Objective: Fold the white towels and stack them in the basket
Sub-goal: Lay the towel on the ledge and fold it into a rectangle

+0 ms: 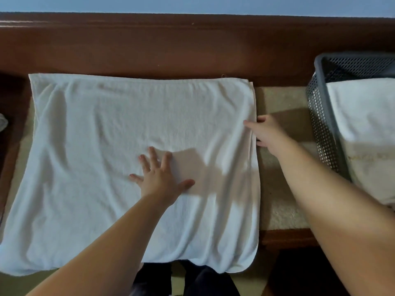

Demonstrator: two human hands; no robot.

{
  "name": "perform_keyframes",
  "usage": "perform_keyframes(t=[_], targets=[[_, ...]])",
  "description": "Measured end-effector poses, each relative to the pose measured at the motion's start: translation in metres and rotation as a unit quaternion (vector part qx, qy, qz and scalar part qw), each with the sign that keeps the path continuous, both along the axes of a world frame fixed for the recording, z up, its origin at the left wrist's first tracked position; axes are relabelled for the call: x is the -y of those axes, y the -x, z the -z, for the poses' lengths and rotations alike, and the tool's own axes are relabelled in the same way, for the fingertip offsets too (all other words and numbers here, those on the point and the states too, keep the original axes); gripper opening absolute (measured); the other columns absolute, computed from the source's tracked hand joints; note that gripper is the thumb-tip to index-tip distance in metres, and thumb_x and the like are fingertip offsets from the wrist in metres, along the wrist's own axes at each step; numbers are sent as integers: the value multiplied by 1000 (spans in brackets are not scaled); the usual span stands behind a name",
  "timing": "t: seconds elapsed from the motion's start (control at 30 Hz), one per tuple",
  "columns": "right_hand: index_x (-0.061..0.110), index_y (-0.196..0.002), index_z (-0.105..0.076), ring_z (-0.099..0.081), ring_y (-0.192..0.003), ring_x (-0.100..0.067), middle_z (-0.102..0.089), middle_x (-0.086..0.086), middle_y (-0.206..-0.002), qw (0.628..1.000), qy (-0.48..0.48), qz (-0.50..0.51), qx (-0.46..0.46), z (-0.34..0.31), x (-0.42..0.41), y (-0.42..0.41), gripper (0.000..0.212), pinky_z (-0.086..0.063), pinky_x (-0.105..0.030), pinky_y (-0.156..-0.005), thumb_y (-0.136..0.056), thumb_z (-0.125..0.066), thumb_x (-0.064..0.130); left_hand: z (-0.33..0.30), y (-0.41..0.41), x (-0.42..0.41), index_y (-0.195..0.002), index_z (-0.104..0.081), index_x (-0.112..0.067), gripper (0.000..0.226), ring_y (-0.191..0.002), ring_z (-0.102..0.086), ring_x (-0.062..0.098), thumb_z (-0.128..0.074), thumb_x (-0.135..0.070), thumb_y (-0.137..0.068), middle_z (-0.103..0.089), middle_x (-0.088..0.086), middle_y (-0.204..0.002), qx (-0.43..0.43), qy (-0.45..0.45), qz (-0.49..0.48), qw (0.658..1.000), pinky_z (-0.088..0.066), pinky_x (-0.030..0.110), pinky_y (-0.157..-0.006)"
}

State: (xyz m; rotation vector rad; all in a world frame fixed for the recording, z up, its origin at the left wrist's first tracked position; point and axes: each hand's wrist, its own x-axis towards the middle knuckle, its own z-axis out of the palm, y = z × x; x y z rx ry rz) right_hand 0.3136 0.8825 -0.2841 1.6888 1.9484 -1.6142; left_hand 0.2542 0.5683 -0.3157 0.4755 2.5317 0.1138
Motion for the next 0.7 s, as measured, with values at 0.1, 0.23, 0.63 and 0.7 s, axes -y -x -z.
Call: perform_keyframes(t=[0.1, 0.23, 0.63, 0.7], targets=[[16, -136, -53, -64, -97, -19, -66, -4, -115, 999, -43, -8, 19, 12, 48, -71, 57, -51, -32, -79, -88, -80, 31, -6, 2, -2, -157, -10, -39, 115, -158, 12, 40, -64, -89, -70, 19, 4, -172, 8, 16, 10, 1000, -17, 82, -113], [24, -117, -57, -61, -91, -17, -57, 5, -106, 985, -168, -19, 31, 8, 125, -157, 30, -50, -32, -72, -92, -73, 26, -15, -5, -8, -160, -11, -35, 106, -158, 1, 41, -61, -83, -80, 11, 7, -173, 13, 31, 17, 999, -19, 77, -116], [26, -103, -58, -53, -102, -21, -43, 5, -107, 970, -175, -92, 142, -3, 209, -237, 15, -51, -36, -83, -94, -67, 34, -13, -148, 25, -143, -55, -38, 58, -139, -42, 35, -60, -66, -92, -42, 10, -157, -89, -133, 361, 919, -38, 57, -114], [25, -100, -51, -56, -94, -18, -49, 4, -105, 977, -165, -52, 128, 1, 215, -253, 25, -52, -35, -76, -89, -74, 27, -13, -158, 24, -134, -61, -36, 48, -130, -49, 34, -63, -59, -92, -49, 9, -150, -99, -141, 402, 899, -38, 50, -110]])
